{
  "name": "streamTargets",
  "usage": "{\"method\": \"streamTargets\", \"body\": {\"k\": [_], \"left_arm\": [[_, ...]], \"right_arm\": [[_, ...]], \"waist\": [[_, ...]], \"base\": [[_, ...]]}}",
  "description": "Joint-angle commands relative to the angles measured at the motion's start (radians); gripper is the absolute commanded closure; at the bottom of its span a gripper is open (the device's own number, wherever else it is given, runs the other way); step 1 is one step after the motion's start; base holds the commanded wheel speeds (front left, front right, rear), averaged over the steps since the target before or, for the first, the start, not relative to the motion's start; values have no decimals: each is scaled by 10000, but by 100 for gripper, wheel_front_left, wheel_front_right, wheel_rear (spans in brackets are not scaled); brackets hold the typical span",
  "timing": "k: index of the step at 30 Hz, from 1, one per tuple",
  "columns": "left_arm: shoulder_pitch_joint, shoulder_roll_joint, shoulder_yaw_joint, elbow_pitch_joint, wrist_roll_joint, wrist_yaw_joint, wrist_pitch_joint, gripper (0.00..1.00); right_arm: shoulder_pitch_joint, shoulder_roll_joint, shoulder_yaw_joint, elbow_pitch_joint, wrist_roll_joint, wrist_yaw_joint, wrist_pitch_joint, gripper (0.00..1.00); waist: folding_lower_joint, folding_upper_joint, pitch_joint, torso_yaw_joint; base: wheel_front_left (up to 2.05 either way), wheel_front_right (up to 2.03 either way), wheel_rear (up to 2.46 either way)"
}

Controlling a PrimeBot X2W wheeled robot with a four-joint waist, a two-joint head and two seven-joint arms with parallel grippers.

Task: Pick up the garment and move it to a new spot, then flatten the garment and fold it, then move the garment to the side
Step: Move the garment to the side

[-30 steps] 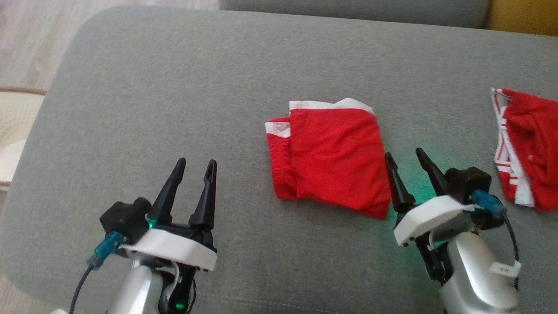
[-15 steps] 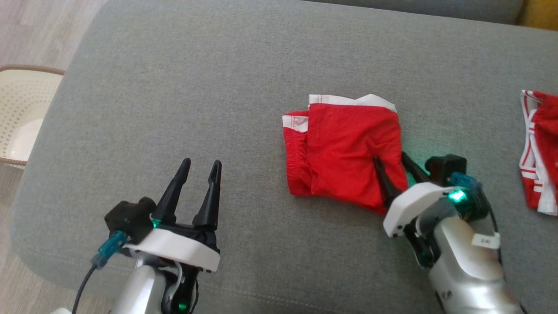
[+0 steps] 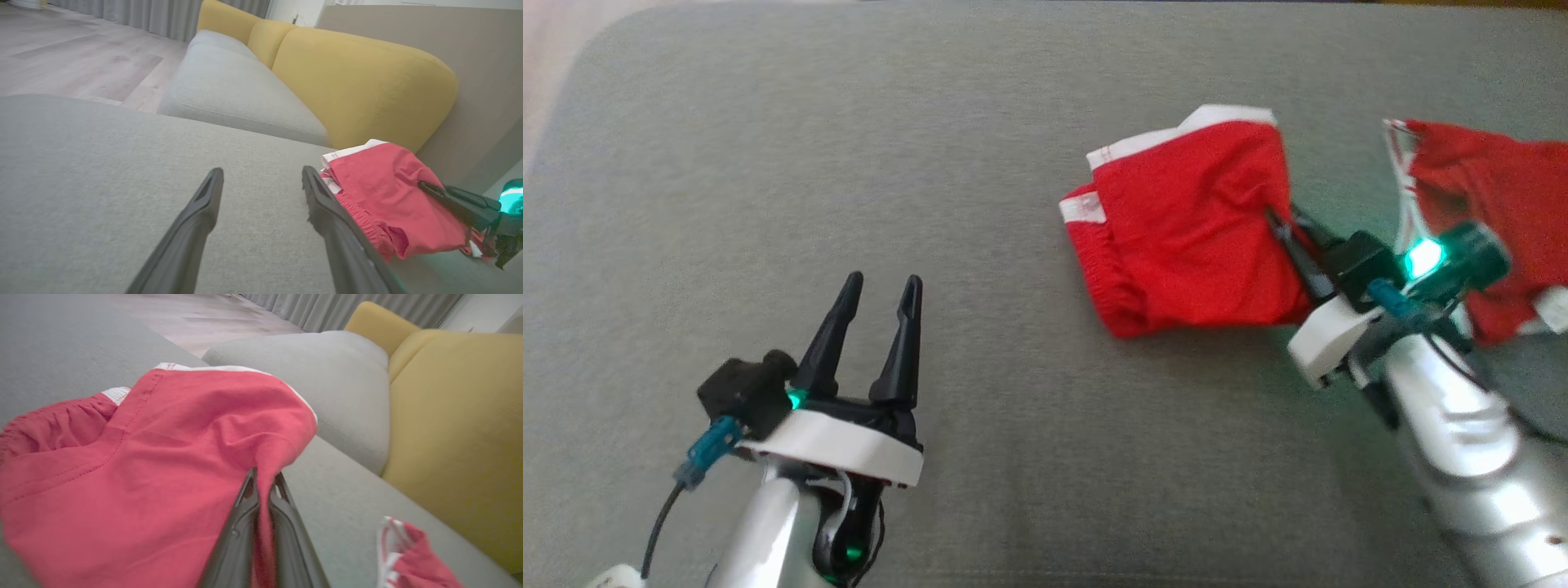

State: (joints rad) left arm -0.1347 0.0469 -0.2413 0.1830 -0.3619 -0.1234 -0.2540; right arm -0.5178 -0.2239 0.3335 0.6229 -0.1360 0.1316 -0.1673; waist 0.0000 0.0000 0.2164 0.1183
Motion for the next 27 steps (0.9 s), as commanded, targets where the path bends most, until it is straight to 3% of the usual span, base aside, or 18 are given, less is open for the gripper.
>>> {"method": "streamTargets", "body": {"k": [1,8,13,18,27], "left_arm": [[-420,33,408,-392,103,-23,-78,0],[-724,33,472,-471,293,-52,-78,0],[-1016,33,401,-493,398,-66,-78,0],[-1222,33,285,-499,451,-70,-78,0],[-1296,33,278,-432,332,-71,-78,0]], "right_arm": [[-321,-324,317,-514,-69,-9,16,100],[-623,-2665,1128,-1832,839,-9,1104,100],[-748,-4033,992,-2102,1691,-9,1993,100],[-736,-4468,42,-2176,1947,-9,2935,100],[49,-4553,-1894,-2816,1363,-9,5043,100]], "waist": [[0,0,112,-545],[0,0,581,-1516],[0,0,991,-1797],[0,0,1288,-1810],[0,0,1433,-1535]], "base": [[0,0,0],[0,0,0],[0,0,0],[0,0,0],[0,0,0]]}}
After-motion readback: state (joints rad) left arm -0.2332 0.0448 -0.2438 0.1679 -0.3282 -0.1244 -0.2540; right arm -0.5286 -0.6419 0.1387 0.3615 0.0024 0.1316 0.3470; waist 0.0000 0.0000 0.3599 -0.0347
